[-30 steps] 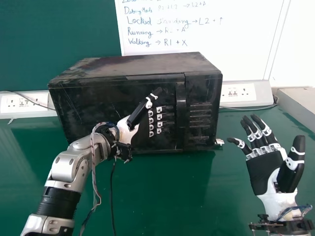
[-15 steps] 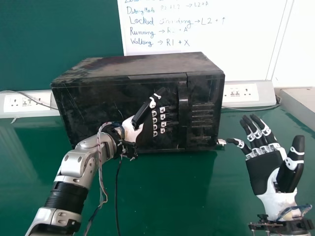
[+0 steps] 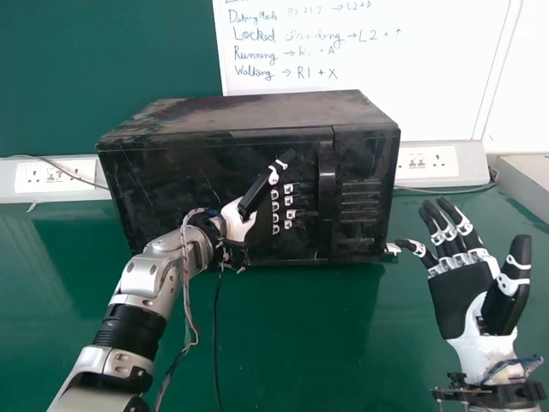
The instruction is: Open the door of oven
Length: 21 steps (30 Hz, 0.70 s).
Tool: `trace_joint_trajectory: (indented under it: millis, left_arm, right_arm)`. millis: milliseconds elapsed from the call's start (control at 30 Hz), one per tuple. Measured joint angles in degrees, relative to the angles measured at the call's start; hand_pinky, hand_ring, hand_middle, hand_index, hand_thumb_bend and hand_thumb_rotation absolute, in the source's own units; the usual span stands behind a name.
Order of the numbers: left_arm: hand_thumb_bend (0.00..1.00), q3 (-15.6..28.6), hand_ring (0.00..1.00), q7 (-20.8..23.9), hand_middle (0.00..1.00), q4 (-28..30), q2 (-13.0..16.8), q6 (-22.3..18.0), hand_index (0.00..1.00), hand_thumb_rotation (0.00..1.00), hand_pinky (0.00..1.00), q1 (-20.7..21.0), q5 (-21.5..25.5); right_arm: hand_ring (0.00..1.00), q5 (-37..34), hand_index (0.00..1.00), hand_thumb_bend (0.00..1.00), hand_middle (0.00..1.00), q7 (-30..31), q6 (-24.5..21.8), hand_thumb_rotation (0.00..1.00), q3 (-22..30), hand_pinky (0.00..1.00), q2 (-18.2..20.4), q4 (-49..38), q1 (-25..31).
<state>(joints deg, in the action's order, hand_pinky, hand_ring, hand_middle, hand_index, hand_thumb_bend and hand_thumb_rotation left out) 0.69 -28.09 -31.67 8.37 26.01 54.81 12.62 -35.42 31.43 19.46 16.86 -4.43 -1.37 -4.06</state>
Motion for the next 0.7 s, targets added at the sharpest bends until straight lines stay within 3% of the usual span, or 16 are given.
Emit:
trace_joint_trajectory:
  millis: [233, 700]
  left_arm:
    - [1.00, -2.20, 0.80, 2.88, 0.90, 0.09, -0.82, -2.97, 0.87, 0.80, 0.58, 0.39, -4.85]
    - [1.00, -1.98, 0.81, 2.87, 0.90, 0.09, -0.93, -3.01, 0.87, 0.82, 0.58, 0.41, -5.20]
  right_arm:
    - [0.93, -0.01, 1.00, 1.00, 0.99, 0.00, 0.01, 0.90, 0.01, 0.86, 0.00, 0.00, 0.00]
    - [0.93, 0.02, 1.00, 1.00, 0.99, 0.00, 0.11, 0.91, 0.07, 0.85, -0.01, 0.11, 0.00]
